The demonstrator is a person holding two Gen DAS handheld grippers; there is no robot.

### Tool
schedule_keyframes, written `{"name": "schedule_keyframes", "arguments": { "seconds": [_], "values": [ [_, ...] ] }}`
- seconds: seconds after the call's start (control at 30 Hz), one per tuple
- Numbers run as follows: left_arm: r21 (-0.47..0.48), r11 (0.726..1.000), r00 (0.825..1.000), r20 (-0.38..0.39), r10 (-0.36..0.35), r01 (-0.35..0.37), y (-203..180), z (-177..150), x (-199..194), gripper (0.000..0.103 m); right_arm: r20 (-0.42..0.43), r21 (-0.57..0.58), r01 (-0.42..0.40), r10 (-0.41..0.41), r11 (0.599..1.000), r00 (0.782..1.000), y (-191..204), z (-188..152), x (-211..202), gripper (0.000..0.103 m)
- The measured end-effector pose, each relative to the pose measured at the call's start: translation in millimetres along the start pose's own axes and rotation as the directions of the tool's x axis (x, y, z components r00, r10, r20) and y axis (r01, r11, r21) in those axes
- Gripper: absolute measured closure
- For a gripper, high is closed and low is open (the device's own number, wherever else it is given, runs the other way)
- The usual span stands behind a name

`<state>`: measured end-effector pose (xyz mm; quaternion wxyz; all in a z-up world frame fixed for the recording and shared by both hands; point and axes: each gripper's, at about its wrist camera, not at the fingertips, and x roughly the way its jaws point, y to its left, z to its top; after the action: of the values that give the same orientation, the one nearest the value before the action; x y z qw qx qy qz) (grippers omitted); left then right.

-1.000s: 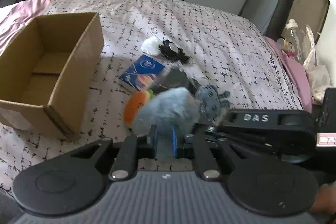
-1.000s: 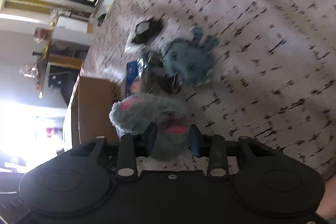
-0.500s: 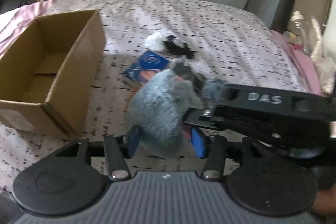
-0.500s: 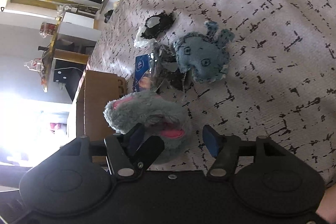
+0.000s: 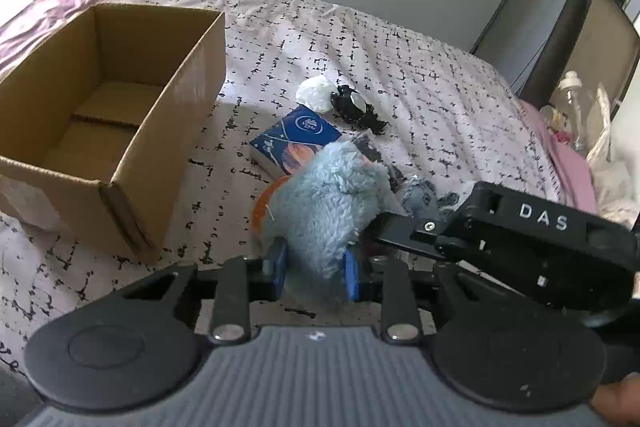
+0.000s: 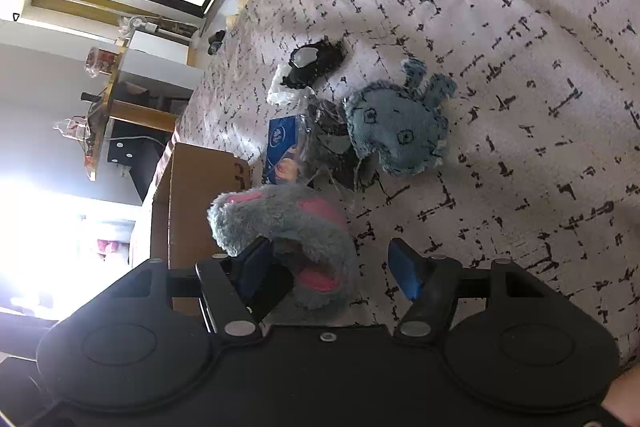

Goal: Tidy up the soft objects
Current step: 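Lift the grey fluffy plush with the left tool toward the box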

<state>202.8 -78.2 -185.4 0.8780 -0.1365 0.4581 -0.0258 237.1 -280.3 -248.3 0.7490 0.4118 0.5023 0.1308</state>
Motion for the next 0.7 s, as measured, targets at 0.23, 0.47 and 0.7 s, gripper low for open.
{"name": "schedule_keyframes", "arguments": {
  "seconds": [0.23, 0.47, 0.7],
  "values": [
    [-0.038, 0.999, 1.0, -0.007, -0.025, 0.025, 8.6, 6.9, -9.5, 0.078, 0.014, -0.056, -0.035, 0.035, 0.998, 0.999, 9.7, -3.6, -3.2, 0.059],
    [-0.031, 0.999, 1.0, -0.002, -0.009, 0.009, 14.3, 10.4, -22.5, 0.079, -0.013, -0.166, -0.025, 0.023, 0.986, 1.0, 29.1, -17.1, -6.8, 0.086],
    [-0.027, 1.0, 1.0, 0.007, -0.009, 0.01, 21.9, 15.2, -39.7, 0.079, -0.018, -0.207, -0.038, 0.036, 0.978, 0.999, 45.5, -25.8, -14.7, 0.088]
  ]
}}
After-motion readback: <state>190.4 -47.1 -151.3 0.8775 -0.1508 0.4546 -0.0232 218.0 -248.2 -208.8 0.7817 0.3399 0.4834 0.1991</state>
